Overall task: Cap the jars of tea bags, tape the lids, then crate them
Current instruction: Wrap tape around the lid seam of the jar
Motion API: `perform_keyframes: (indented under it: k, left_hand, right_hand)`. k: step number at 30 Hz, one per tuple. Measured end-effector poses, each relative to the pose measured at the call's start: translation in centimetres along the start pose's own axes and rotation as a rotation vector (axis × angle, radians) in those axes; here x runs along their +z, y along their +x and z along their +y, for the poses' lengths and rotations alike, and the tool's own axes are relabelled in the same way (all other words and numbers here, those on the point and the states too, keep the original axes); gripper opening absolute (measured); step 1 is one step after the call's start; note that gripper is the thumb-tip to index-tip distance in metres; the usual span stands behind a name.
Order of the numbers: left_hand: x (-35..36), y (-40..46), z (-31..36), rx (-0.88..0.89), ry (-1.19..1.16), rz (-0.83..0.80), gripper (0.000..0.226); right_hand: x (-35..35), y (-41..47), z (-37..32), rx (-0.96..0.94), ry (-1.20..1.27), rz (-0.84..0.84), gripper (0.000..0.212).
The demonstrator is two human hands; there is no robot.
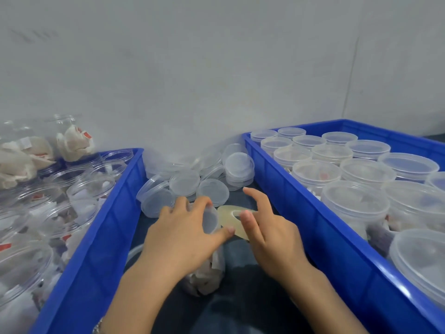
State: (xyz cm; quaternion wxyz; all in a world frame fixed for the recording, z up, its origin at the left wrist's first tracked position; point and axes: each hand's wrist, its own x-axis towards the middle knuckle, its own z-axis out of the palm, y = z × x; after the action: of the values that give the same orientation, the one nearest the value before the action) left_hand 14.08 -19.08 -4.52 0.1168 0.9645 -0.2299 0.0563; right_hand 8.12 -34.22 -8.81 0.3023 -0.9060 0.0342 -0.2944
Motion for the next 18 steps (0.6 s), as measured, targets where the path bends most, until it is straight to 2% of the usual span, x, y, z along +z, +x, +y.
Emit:
perform_keyframes:
  k: [3,6,9,11,14,18]
  left_hand:
    - [-0.1,-0.1,0.0,0.040,0.002,0.016,0.067]
    - [-0.5,-0.5,0.0,0.143,-0.057,-0.017,0.057]
    - [-0.8,-1.1,0.4,0.244,-0.087,-0.041,0.048]
    - [-0.8,-1.4,0.7,0.290,-0.091,-0.018,0.043]
    - [-0.6,-1.6,1.0,0.325,-0.106,0.021,0.042]
    - [-0.7,-1.6,0.5,0.327,-0.169,0.003,0.055]
  right_hand:
    - [0.2,0.0,-0.6,0.013,-0.034,0.121,0.081]
    - [0.3,0.2,-0.9,-0.075,-0.149,0.303,0.069]
    - [0.2,0.2,-0.9,-0.066,-0.197,0.381,0.061]
    - [0.4,0.3,-1.0,-0.007,-0.154,0.338,0.059]
    - [1.3,0.3,-1.1,0.075,-0.116,0.212,0.068]
    - [1.8,0.6,-1.2,0.101,-0.050,0.176,0.067]
